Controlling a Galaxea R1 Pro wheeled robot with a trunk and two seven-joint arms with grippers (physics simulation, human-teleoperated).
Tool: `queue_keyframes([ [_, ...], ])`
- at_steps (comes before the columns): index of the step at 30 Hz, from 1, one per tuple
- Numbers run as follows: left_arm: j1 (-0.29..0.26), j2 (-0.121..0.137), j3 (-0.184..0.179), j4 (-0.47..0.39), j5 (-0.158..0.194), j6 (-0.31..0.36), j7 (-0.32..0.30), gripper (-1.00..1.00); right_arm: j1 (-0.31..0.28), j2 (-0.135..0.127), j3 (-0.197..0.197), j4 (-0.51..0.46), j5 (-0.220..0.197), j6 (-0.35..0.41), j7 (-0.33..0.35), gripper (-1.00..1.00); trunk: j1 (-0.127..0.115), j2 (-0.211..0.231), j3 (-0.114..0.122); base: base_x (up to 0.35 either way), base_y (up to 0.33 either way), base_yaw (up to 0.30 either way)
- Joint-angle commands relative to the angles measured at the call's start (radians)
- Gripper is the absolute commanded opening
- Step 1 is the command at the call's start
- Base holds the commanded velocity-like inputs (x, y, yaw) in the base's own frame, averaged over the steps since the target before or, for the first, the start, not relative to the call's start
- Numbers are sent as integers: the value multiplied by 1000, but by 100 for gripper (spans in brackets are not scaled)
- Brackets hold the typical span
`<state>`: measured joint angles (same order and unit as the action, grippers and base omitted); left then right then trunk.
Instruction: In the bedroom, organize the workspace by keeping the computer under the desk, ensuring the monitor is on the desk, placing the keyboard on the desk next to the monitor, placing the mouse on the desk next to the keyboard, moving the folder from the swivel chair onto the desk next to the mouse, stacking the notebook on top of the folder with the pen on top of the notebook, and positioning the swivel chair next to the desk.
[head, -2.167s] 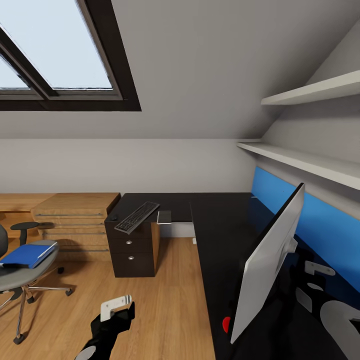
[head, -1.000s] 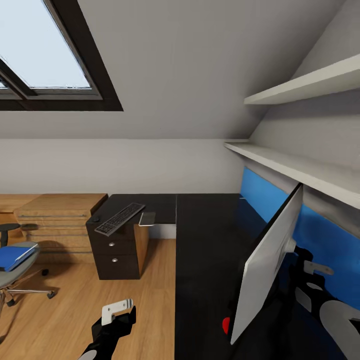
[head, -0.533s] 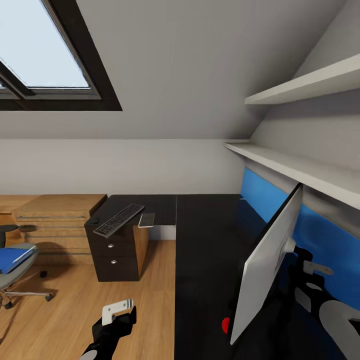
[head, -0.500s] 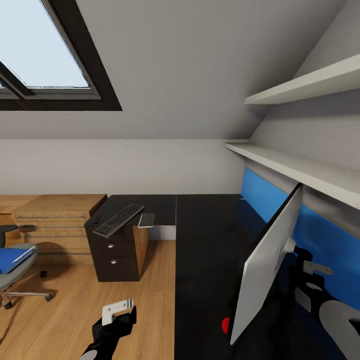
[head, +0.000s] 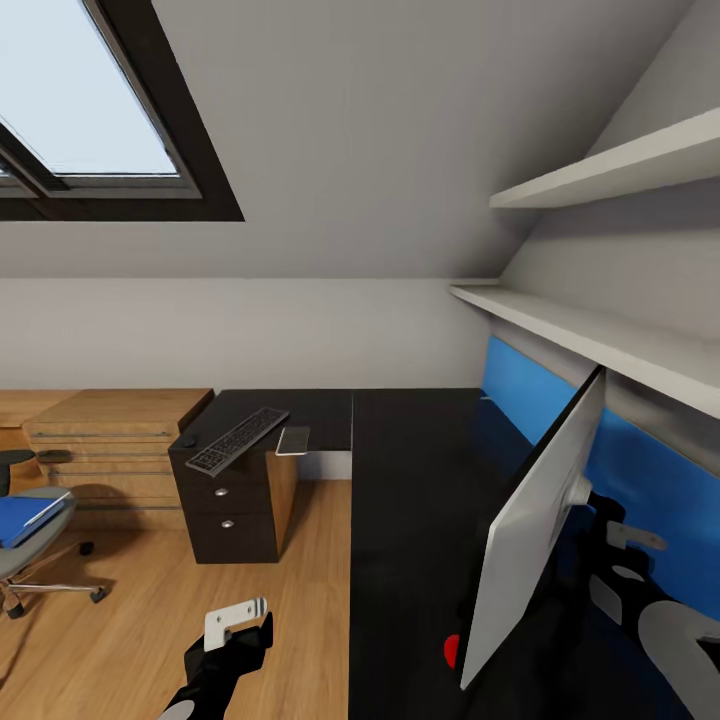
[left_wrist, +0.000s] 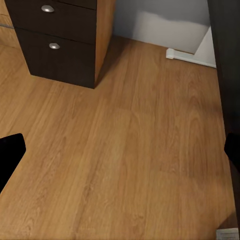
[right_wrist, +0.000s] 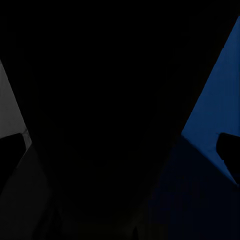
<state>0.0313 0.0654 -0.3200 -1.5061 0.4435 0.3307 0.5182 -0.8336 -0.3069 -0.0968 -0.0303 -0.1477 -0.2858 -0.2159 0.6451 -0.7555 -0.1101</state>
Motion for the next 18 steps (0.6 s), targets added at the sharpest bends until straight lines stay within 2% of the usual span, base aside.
queue_keyframes([
  [1,-1,1,-2,-2,7,2,8,100,-1,0,-7,1,-3,-6,3,100,0,-1,-1,0,0,0],
  [18,-1,1,-2,-2,7,2,8,100,-1,0,-7,1,-3,-6,3,100,0,-1,-1,0,0,0],
])
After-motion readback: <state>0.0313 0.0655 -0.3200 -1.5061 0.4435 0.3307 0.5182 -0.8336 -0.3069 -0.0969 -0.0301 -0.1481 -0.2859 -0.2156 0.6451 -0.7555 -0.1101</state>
